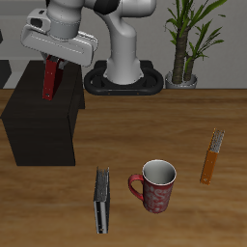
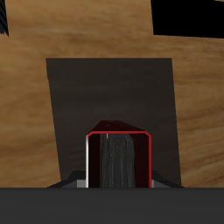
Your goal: Place the red book upright on top of the shelf
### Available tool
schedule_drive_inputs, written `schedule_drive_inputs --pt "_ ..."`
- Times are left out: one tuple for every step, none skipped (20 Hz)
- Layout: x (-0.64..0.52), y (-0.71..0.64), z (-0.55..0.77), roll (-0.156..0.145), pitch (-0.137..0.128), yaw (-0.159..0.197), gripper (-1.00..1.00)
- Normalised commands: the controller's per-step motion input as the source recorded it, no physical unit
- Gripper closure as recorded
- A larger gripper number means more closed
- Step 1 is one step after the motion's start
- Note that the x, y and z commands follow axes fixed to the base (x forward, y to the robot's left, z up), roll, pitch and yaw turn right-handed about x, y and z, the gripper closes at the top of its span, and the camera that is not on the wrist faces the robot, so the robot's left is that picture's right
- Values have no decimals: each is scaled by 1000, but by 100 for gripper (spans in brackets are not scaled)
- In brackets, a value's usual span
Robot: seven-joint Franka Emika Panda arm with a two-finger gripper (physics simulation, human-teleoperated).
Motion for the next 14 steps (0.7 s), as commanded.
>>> schedule_drive_inputs --pt "-36 -45 -165 -250 -26 145 100" --pt "-55 -42 -50 -109 -69 -5 -100" --pt "24 165 11 0 0 0 -100" --pt "28 -116 -33 72 4 -84 -100" --pt "17 11 80 -60 -38 33 -100" --pt "-72 -394 73 -158 -37 -168 -100" --pt "0 -50 26 50 75 -58 -100" --pt "-74 -138 72 -50 6 -52 -100" --pt "-193 -192 229 -78 -74 1 -100" --pt "107 114 -2 0 0 0 -100" --pt "-95 -138 158 -26 50 -68 -100" --pt "-171 80 357 -30 -98 70 -100" --pt "-141 25 211 -19 -56 76 -100" --pt "-83 83 286 16 33 -60 -100"
